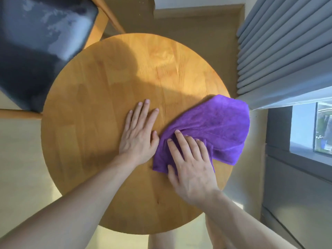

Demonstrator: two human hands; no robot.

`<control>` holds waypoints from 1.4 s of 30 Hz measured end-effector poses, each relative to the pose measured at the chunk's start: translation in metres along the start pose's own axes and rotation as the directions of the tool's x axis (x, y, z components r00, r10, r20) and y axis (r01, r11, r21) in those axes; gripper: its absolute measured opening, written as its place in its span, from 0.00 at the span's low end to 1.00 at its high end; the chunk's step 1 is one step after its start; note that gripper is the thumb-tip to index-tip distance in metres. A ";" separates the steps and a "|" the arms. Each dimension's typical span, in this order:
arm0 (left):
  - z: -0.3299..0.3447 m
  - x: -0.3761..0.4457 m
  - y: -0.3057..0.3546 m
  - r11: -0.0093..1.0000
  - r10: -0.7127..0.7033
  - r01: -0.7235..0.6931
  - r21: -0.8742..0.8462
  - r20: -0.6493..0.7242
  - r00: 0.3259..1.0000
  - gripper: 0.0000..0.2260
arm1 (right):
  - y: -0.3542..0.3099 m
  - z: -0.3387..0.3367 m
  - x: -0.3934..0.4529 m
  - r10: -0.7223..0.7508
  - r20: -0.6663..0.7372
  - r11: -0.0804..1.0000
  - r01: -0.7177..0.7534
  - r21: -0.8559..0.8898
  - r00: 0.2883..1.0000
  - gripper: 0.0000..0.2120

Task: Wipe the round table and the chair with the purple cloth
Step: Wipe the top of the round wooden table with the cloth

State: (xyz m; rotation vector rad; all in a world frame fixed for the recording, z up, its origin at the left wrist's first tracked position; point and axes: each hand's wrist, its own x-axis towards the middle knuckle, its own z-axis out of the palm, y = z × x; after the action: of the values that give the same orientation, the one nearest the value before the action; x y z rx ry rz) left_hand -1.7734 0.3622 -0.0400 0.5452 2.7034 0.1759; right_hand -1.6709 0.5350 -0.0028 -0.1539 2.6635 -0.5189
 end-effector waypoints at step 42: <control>0.021 0.000 -0.004 0.999 0.032 -0.034 -0.004 -0.224 0.974 0.32 | 0.108 -0.033 0.054 -0.436 0.158 0.818 0.463 -0.341 0.886 0.33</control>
State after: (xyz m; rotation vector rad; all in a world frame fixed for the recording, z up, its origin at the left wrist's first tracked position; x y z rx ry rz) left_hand -1.7666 0.3599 -0.0598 0.6011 2.9111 0.2711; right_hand -1.7366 0.6357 -0.0372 -0.9180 2.6189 -0.1277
